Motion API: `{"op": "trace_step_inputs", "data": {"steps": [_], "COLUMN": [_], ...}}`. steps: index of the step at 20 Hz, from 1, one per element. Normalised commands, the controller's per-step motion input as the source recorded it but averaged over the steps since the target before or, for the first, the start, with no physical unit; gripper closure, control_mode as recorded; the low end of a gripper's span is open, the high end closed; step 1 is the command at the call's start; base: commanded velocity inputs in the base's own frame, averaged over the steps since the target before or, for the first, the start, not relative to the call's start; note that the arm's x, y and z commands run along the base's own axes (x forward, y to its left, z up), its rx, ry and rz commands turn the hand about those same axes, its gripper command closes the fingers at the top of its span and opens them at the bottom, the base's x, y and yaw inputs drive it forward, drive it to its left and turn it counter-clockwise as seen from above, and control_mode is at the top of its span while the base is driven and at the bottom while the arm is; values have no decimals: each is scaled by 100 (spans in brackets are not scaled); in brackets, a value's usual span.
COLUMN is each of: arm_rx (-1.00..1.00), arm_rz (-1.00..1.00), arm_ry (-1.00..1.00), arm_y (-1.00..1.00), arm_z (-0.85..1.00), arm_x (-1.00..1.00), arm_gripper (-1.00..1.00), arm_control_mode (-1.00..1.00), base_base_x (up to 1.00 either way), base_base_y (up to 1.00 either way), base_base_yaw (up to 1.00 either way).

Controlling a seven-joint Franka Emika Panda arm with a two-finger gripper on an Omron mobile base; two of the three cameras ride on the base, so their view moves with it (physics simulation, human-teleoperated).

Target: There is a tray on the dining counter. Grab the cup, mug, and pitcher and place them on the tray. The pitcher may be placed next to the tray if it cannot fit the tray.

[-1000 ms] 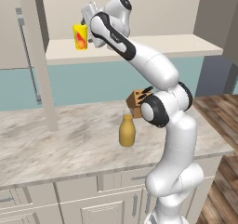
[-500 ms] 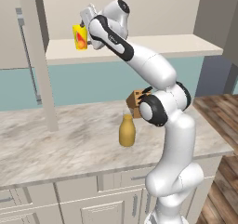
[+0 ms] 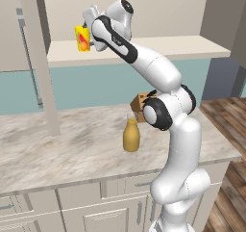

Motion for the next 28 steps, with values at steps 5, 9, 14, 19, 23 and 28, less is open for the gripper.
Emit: {"op": "trace_step_inputs", "data": {"steps": [5,9,14,19,23,28], "arm_rx": [0,0,2,6,5,3], "arm_rz": [0,0,0,0,0,0], "arm_ry": [1,0,0,0,0,0], "arm_y": [0,0,0,0,-3,-7], "arm_z": [0,-1,-15,-28,-31,-26], "arm_x": [0,0,-15,-26,-31,-35], "arm_gripper": [100,100,100,100,100,100], "arm_control_mode": [-100,-100,-100,-100,-100,-100], "base_base_x": [0,0,0,0,0,0], "base_base_y": [0,0,0,0,0,0], "base_base_yaw": [0,0,0,0,0,0]}}
